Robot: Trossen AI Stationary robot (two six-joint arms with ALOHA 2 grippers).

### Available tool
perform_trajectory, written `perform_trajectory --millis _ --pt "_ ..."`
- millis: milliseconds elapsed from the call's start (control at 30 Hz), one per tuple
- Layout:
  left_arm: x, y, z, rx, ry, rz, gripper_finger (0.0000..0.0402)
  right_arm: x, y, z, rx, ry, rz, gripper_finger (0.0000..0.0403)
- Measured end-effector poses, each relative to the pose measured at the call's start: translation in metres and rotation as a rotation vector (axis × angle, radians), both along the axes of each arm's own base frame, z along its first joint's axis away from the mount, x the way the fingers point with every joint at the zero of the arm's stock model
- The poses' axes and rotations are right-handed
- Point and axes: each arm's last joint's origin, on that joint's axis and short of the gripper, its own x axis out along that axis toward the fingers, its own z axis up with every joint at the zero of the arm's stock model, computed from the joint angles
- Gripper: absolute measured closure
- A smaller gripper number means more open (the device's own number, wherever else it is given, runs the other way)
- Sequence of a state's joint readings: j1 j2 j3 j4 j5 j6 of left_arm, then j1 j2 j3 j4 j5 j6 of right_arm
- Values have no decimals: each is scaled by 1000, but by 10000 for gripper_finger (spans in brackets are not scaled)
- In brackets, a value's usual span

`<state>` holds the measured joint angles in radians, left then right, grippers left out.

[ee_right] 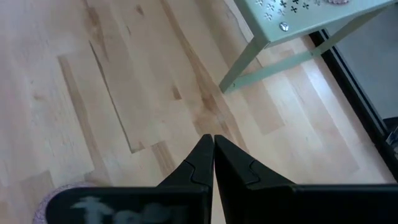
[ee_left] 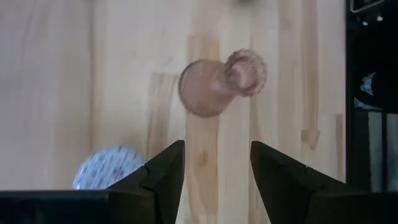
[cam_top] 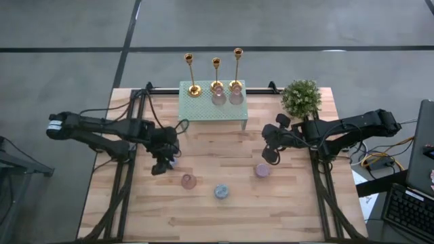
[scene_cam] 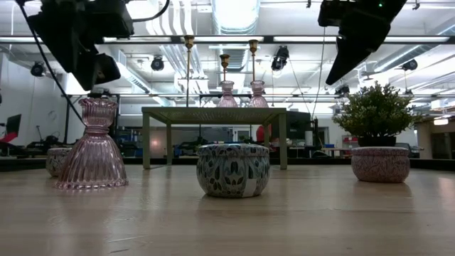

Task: Pick & Place candle stick holders
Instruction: Put the glass candle holder on the shelf

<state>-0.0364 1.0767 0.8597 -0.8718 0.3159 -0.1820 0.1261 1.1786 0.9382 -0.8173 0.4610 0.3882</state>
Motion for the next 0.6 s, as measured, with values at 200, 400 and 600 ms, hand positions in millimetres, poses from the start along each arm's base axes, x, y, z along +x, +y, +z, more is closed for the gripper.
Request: perform_trajectory --millis 200,400,600 --pt "4 -6 -15 -30 -44 -9 214 0 0 0 -7 6 11 394" --pt "4 -7 -29 -70 -52 -4 213 0 0 0 -17 15 25 394" --pt "4 -8 -42 -73 -85 -13 199 0 0 0 -21 20 32 394"
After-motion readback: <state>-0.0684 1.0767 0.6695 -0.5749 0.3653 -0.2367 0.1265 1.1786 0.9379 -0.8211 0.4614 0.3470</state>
